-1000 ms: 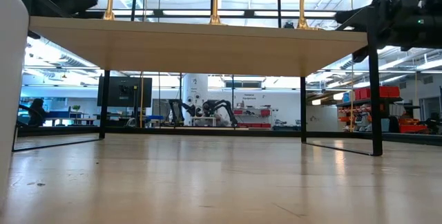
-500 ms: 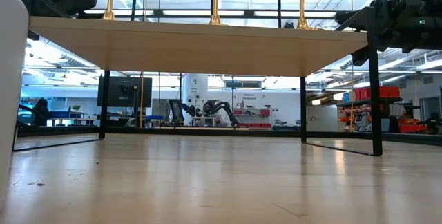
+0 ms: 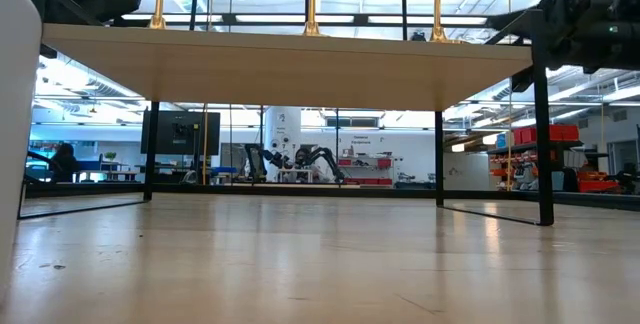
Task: Pick & Place candle stick holders
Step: Return to Home Position
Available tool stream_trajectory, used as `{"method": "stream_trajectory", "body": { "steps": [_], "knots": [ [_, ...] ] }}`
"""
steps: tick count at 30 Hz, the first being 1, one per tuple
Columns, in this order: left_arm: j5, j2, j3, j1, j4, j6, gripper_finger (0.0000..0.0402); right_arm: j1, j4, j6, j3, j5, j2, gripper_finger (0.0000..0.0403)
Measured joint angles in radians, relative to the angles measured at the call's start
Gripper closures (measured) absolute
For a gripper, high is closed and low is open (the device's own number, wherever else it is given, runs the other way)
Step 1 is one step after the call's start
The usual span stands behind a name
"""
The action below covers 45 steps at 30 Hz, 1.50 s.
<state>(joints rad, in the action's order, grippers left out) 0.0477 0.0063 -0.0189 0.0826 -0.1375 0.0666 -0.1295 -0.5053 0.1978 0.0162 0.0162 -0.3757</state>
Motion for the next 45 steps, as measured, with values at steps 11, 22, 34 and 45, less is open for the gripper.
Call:
{"method": "stream_trajectory", "body": {
  "steps": [11, 22, 34, 45],
  "knots": [
    [0.000, 0.000, 0.000, 0.000, 0.000, 0.000, 0.0191, 0.000, 0.008, 0.000, 0.000, 0.000, 0.193, 0.0153],
    [0.000, -0.002, 0.010, 0.000, -0.009, 0.000, 0.0191, 0.002, -0.073, 0.000, 0.001, 0.000, 0.375, 0.0153],
    [0.000, -0.001, 0.010, 0.000, -0.007, 0.000, 0.0191, 0.002, -0.054, 0.000, 0.001, 0.000, 0.371, 0.0153],
    [0.000, 0.000, 0.010, -0.026, -0.006, 0.000, 0.0191, 0.002, 0.102, -0.273, 0.000, 0.050, 0.370, 0.0153]
  ]
}}
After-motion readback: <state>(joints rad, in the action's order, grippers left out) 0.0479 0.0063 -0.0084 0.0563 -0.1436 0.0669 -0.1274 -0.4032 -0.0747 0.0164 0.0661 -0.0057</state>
